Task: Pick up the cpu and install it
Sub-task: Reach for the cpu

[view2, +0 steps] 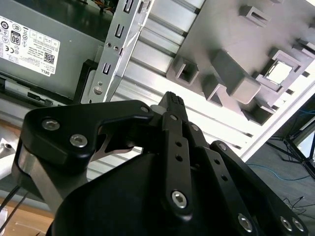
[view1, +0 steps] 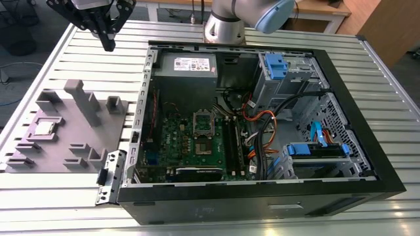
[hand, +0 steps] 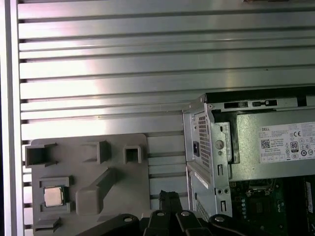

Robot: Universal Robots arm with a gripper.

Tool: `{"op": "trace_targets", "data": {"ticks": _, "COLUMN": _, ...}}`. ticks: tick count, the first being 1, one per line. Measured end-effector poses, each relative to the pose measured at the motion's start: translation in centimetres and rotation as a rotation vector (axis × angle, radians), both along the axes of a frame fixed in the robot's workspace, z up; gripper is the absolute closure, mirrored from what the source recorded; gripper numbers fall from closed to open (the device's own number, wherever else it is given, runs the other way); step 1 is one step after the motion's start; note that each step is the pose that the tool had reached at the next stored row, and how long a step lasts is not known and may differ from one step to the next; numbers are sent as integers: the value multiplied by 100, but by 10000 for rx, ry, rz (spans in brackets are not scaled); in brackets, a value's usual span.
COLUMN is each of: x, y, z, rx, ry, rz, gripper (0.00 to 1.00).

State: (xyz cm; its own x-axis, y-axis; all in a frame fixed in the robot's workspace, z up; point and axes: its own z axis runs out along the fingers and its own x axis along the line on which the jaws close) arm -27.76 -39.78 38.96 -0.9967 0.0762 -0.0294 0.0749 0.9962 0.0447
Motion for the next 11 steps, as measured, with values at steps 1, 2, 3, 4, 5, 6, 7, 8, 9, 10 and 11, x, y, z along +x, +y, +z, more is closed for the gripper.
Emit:
{"op": "trace_targets", "data": {"ticks": 1, "x": -2, "y": 0, "z": 0, "rx": 0, "ry": 0, "rz": 0, "gripper": 89}}
{"op": "trace_targets", "data": {"ticks": 2, "x": -10, "y": 0, "z": 0, "rx": 0, "ry": 0, "rz": -2, "gripper": 89}}
{"op": "trace_targets", "data": {"ticks": 3, "x": -19, "y": 0, "z": 0, "rx": 0, "ry": 0, "rz": -1, "gripper": 89}}
{"op": "trace_targets", "data": {"ticks": 4, "x": -32, "y": 0, "z": 0, "rx": 0, "ry": 0, "rz": 0, "gripper": 89}}
{"op": "trace_targets", "data": {"ticks": 5, "x": -46, "y": 0, "z": 0, "rx": 0, "ry": 0, "rz": 0, "gripper": 89}}
{"op": "trace_targets", "data": {"ticks": 6, "x": -63, "y": 0, "z": -1, "rx": 0, "ry": 0, "rz": -1, "gripper": 89}}
{"op": "trace_targets", "data": {"ticks": 7, "x": -79, "y": 0, "z": -1, "rx": 0, "ry": 0, "rz": -1, "gripper": 89}}
{"op": "trace_targets", "data": {"ticks": 8, "x": -94, "y": 0, "z": -1, "rx": 0, "ry": 0, "rz": -1, "gripper": 89}}
{"op": "trace_targets", "data": {"ticks": 9, "x": -110, "y": 0, "z": -1, "rx": 0, "ry": 0, "rz": -1, "gripper": 89}}
{"op": "trace_targets", "data": {"ticks": 10, "x": -126, "y": 0, "z": -1, "rx": -1, "ry": 0, "rz": -1, "gripper": 89}}
{"op": "trace_targets", "data": {"ticks": 11, "x": -140, "y": 0, "z": -2, "rx": 0, "ry": 0, "rz": -1, "gripper": 89}}
